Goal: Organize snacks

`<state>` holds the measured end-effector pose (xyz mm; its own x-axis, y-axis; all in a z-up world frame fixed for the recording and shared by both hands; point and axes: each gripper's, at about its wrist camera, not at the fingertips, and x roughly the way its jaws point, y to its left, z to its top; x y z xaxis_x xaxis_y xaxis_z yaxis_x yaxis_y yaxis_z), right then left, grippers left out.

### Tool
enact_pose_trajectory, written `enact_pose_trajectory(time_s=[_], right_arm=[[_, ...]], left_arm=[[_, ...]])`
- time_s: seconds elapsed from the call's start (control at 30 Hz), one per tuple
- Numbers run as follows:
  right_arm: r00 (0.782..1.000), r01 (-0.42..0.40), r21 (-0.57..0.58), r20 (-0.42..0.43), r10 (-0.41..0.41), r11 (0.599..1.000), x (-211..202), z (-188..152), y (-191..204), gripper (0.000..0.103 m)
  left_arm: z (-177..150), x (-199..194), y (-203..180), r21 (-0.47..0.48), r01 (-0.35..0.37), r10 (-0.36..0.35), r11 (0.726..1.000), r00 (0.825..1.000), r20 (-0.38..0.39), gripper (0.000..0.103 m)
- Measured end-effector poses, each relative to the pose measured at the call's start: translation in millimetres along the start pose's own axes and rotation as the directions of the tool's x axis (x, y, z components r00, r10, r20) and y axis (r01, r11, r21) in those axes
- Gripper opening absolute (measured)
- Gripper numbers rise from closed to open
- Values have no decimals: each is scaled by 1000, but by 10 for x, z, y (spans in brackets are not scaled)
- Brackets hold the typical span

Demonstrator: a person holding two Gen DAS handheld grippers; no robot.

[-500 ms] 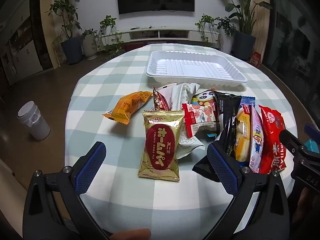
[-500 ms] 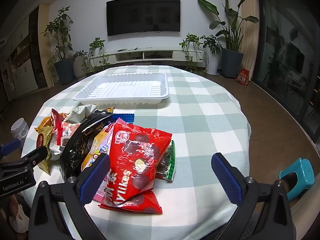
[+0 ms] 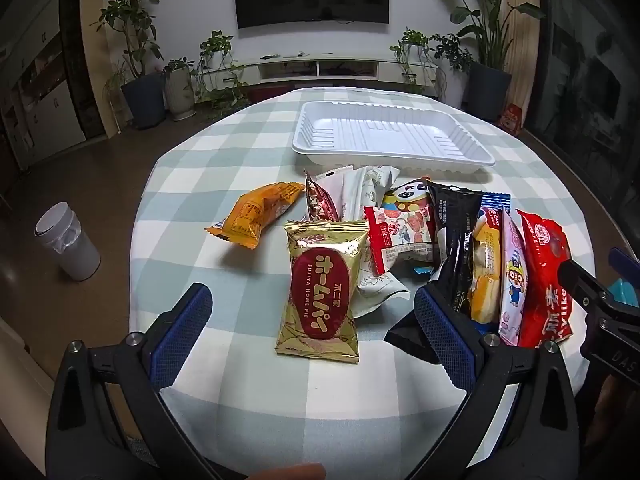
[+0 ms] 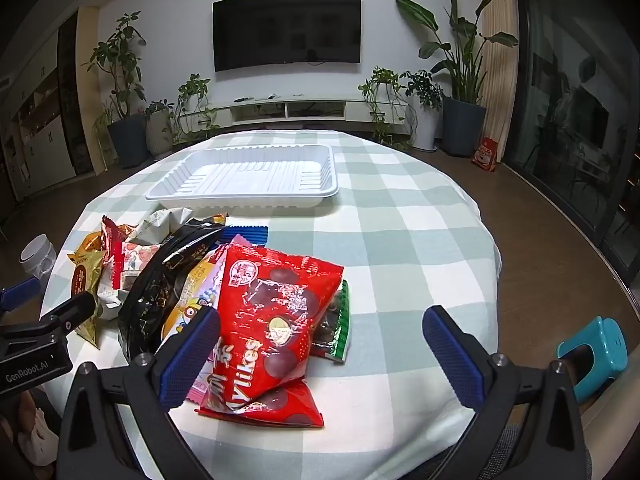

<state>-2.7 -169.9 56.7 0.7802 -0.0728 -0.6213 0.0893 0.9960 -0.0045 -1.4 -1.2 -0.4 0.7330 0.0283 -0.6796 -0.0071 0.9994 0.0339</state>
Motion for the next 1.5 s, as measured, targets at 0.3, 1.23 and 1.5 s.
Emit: enact_pose_trajectory(time_s=[0.3, 1.23, 1.5], right_arm=[[1000, 2, -2, -1, -2, 1000, 3, -3, 7, 103], [1000, 4, -5, -2, -4, 1000, 5, -3, 13, 103], [1000, 5, -6, -4, -5, 1000, 7, -4, 15, 103]], left_arm=[[-5, 23, -14, -1, 3, -3, 1000, 1000, -1, 102], [-29, 18, -44, -2, 4, -4, 1000, 1000, -3, 102], [-22, 22, -37, -2, 4, -4, 1000, 1000, -4, 102]])
